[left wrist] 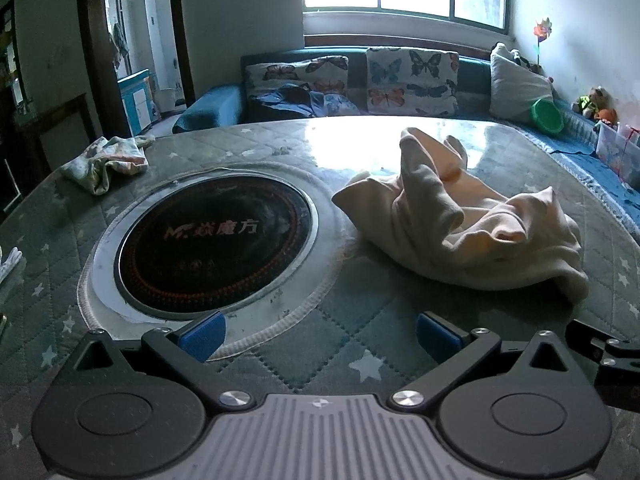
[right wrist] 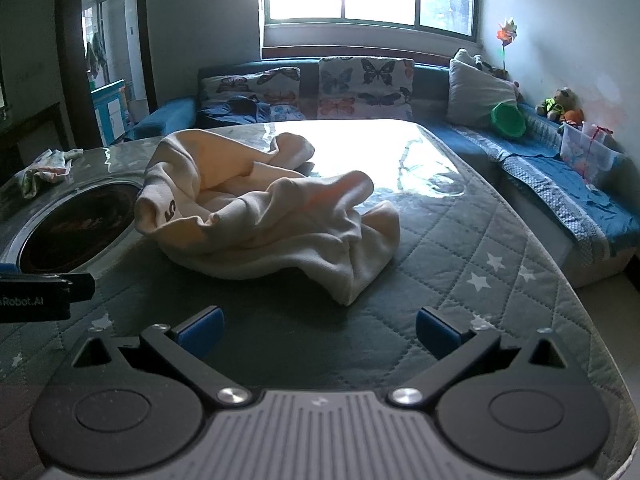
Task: Fold clothes
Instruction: 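Move both grippers toward the crumpled cream sweatshirt on the mattress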
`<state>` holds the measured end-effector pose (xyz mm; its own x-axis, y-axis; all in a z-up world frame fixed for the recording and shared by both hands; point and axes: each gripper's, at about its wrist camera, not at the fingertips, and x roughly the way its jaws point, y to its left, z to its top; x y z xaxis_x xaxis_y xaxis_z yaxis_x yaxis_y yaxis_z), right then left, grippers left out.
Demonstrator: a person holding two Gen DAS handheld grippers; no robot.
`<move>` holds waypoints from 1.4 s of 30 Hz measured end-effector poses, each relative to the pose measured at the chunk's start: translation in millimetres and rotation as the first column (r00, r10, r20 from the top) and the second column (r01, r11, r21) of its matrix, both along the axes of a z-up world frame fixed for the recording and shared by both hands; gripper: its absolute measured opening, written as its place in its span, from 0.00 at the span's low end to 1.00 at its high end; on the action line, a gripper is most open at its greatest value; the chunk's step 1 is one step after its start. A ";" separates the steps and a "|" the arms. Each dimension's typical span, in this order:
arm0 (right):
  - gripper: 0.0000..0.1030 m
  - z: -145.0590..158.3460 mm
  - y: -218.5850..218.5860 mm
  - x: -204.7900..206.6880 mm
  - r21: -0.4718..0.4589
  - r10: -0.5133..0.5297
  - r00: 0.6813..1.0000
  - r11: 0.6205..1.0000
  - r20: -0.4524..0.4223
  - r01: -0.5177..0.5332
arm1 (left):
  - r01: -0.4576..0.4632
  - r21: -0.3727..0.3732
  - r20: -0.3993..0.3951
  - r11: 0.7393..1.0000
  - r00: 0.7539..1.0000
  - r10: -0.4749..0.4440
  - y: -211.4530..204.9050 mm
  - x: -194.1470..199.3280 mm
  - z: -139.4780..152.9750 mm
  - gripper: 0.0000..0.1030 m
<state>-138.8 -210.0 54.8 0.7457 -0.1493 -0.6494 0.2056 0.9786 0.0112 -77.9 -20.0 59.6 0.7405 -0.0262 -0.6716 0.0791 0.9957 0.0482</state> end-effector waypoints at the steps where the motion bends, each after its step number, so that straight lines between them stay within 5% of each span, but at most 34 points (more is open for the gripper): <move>1: 1.00 0.0 0.2 0.1 0.000 0.001 1.000 1.000 -0.002 -0.001 | 0.001 0.000 0.000 1.000 1.000 -0.001 0.1 0.0 0.2 1.00; 42: 1.00 6.3 2.3 30.9 -0.001 0.045 0.998 0.999 -0.039 -0.045 | 0.039 0.044 -0.064 0.998 0.997 -0.036 -10.1 31.7 -0.4 1.00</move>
